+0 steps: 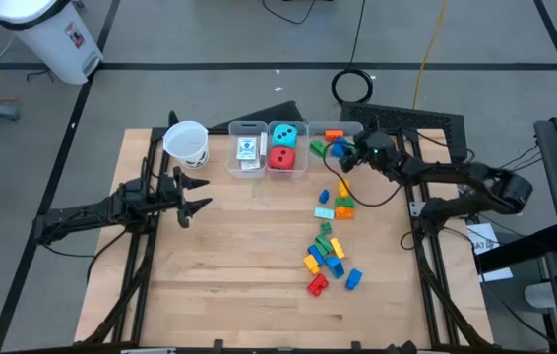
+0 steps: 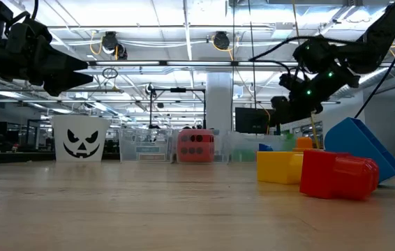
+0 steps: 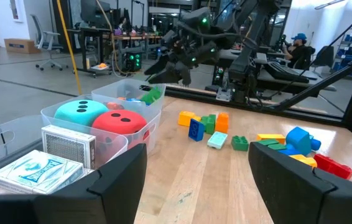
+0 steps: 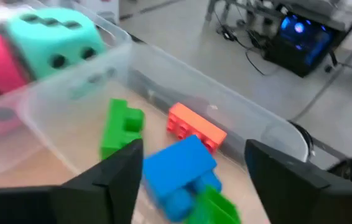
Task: Pick & Place Toys
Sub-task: Put the yellow game piece into the right transparent bin, then put the green game piece into the right transparent bin
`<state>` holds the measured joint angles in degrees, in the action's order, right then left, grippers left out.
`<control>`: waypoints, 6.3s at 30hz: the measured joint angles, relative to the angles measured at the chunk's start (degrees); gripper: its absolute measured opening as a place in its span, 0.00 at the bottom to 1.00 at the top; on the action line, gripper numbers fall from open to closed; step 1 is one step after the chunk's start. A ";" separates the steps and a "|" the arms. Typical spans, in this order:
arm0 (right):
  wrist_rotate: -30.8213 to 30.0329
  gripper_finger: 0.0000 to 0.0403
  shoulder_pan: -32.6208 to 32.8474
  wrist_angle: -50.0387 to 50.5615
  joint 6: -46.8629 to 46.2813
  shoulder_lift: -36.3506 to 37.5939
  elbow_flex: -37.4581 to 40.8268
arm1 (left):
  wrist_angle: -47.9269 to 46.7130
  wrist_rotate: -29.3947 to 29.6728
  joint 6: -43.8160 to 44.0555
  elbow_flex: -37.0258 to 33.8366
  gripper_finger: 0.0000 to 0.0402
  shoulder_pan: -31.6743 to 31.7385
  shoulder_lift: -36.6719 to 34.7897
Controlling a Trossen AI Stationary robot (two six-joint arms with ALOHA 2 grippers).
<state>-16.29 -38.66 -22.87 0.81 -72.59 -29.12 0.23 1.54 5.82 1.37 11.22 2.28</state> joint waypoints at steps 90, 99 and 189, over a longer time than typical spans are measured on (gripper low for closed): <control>3.26 0.28 2.05 13.73 -2.95 -14.54 -20.12 | 0.03 0.00 0.00 0.00 0.71 0.00 0.01; 7.38 0.30 -1.99 5.87 -3.09 -23.95 -20.11 | 0.04 -0.02 0.00 0.00 0.71 0.00 0.02; 14.68 0.54 23.90 29.63 6.35 2.25 1.77 | 0.21 0.00 0.00 0.00 0.71 0.00 0.02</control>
<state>-1.61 -14.76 6.77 7.16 -70.34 -27.35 0.44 1.54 5.82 1.37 11.22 2.31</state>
